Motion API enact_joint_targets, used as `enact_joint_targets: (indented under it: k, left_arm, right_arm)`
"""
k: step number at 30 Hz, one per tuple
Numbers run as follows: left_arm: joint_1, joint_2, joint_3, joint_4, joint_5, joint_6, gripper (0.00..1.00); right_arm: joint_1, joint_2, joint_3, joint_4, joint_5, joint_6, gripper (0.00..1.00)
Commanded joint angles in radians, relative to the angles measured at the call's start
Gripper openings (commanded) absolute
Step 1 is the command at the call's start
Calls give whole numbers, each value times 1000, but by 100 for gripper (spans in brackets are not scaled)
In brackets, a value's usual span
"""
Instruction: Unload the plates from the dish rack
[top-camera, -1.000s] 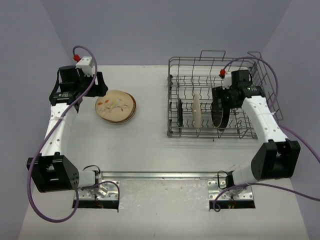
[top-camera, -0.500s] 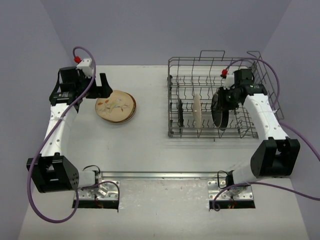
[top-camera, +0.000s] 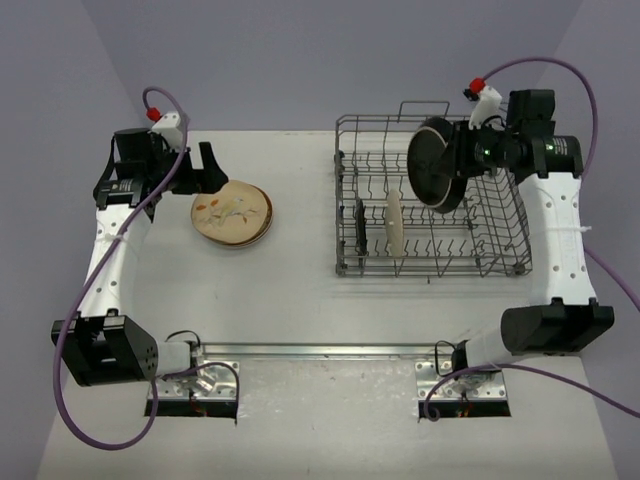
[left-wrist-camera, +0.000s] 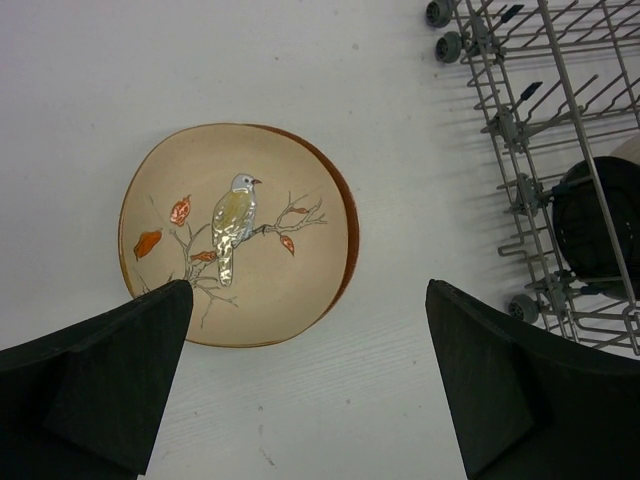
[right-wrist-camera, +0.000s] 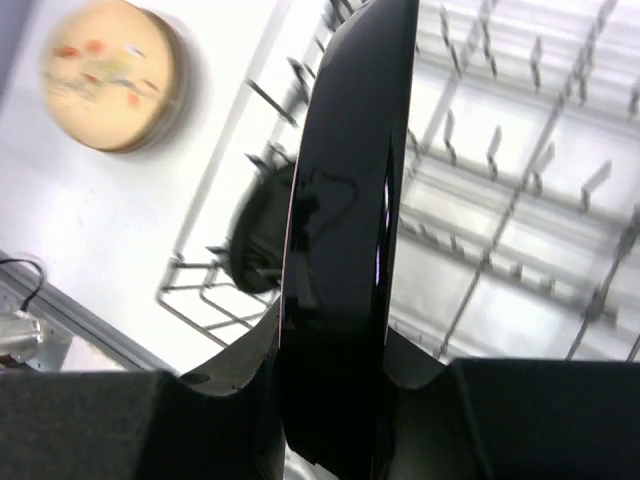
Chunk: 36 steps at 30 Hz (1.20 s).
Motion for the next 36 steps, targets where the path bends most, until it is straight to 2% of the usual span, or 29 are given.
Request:
enact_joint_targets:
  k: [1, 4, 5, 10, 13, 16, 18, 19, 21, 25, 28, 36]
  left_arm:
    - [-2, -21, 75, -20, 66, -24, 100]
    - [1, -5, 123, -44, 138, -30, 100]
    - [6, 1, 136, -52, 169, -50, 100]
    - [51, 40, 236, -88, 323, -114, 100]
    - [60, 74, 312, -130, 432, -119, 100]
    - [58, 115, 351, -210, 545, -57, 98]
    - [59, 139, 367, -257, 594, 37, 93]
    - [58, 145, 366, -290, 608, 69, 91]
    - [45, 173, 354, -377, 639, 132, 85]
    - [-39, 215, 338, -510, 634, 257, 73]
    - [-112, 210, 303, -529, 615, 293, 72]
    - [-131, 207, 264, -534, 719, 313, 72]
  right_arm:
    - [41, -9, 179, 80, -142, -76, 0]
    - [144, 8, 236, 71, -59, -234, 0]
    - [228, -13, 208, 92, -7, -298, 0]
    - [555, -158, -87, 347, 319, -665, 0]
    - [710, -288, -330, 617, 515, -964, 0]
    - [820, -372, -605, 1006, 651, -1187, 0]
    - [861, -420, -769, 1281, 663, -1401, 0]
    - [868, -429, -803, 1339, 647, -1472, 0]
    - [907, -441, -966, 1619, 569, -1609, 0]
    - [985, -415, -1041, 1796, 505, -1703, 0]
    - [1044, -363, -1063, 1909, 486, -1746, 0]
    - [1162, -241, -1085, 1997, 512, -1791, 0]
